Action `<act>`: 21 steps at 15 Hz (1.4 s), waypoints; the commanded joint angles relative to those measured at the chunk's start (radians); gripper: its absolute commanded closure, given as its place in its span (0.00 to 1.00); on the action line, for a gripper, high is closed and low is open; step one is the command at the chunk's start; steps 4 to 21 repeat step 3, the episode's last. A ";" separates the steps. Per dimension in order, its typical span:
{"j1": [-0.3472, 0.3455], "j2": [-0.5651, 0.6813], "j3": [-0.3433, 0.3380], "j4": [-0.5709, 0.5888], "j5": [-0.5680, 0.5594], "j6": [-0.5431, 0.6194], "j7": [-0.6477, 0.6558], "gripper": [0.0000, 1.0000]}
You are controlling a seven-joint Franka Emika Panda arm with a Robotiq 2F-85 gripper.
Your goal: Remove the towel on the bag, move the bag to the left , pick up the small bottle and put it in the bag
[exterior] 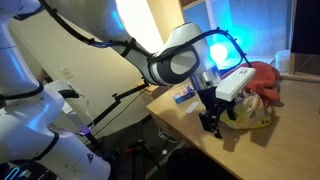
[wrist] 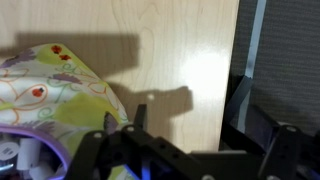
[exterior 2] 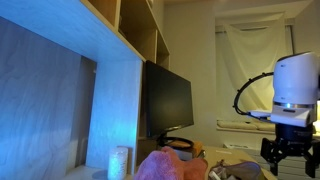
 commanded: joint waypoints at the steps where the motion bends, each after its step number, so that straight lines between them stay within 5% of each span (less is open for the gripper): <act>1: 0.000 0.000 0.000 0.001 0.002 -0.002 -0.002 0.00; 21: 0.000 0.000 0.000 0.001 0.002 -0.002 -0.002 0.00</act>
